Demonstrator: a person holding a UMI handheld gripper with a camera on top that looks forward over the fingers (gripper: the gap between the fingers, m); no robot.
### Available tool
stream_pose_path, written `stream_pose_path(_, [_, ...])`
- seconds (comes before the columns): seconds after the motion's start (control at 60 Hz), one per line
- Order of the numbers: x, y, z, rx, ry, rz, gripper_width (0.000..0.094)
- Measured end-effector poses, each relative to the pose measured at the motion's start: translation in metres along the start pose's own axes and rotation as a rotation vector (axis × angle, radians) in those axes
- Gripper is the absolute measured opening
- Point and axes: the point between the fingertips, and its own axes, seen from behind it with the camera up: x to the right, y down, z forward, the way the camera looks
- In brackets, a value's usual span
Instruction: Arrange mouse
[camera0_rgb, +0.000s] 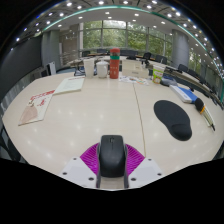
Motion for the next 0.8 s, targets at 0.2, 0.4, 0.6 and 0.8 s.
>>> stream_pose_path(0.2, [0.070, -0.109, -0.028, 0.151, 0.036, 0.053, 0.0304])
stream_pose_path(0.4, [0.195, -0.183, 0.005, 0.209, 0.087, 0.054, 0.0303])
stream_pose_path(0.6, [0.270, -0.141, 0.089, 0.093, 0.096, 0.040, 0.0303])
stream_pose_path(0.8, [0.285, -0.090, 0.131, -0.033, 0.055, 0.098, 0.0437])
